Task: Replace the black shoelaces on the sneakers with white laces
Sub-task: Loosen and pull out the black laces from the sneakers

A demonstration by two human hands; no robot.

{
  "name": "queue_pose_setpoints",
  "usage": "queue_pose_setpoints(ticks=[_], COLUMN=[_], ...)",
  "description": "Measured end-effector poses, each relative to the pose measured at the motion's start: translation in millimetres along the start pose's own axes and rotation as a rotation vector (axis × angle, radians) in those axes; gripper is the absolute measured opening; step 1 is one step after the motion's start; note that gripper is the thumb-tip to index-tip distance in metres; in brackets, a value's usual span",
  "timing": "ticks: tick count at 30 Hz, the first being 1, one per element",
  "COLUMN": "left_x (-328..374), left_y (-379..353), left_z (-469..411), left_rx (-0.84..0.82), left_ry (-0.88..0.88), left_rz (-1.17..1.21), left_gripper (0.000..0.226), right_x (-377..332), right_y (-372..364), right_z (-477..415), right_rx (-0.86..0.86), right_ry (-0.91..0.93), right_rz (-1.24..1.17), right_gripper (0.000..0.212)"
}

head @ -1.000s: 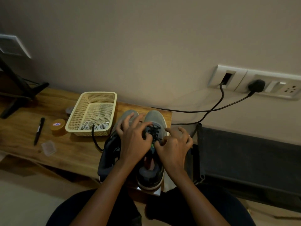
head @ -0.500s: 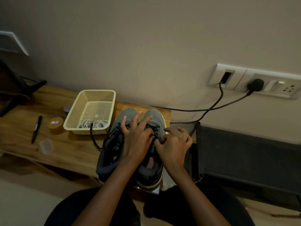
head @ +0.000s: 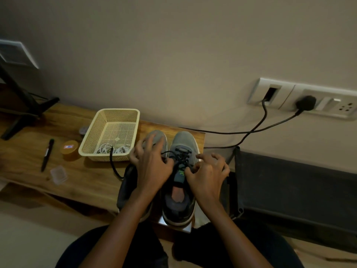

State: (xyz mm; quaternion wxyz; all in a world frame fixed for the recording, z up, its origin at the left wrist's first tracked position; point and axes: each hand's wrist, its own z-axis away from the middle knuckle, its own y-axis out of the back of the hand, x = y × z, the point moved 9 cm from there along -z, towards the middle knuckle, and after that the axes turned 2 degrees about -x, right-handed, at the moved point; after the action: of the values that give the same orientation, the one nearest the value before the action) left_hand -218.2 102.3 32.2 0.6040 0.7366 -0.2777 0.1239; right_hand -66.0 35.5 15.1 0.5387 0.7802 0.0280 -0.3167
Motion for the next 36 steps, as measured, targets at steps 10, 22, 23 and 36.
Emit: queue_pose_setpoints(ticks=[10,22,23,36], left_x=[33.0,-17.5,-16.5,31.9], left_y=[-27.8,17.1,15.6,-25.1], left_z=[6.7,0.7,-2.7,5.8], left_rx=[-0.057,0.248,0.202,-0.042], left_ry=[-0.267,0.189,0.162,-0.285], left_rz=[-0.228,0.272,0.259,-0.220], left_gripper=[0.020,0.010,0.017,0.021], right_x=[2.2,0.7,1.2,3.1], right_y=[2.2,1.3,0.9,0.0], right_z=[0.2,1.7,1.4,1.5], right_rx=[0.050,0.007,0.006,0.018], right_ry=[0.013,0.004,0.004,0.002], right_rz=[0.000,-0.007,-0.017,0.006], right_gripper=[0.016,0.017,0.017,0.018])
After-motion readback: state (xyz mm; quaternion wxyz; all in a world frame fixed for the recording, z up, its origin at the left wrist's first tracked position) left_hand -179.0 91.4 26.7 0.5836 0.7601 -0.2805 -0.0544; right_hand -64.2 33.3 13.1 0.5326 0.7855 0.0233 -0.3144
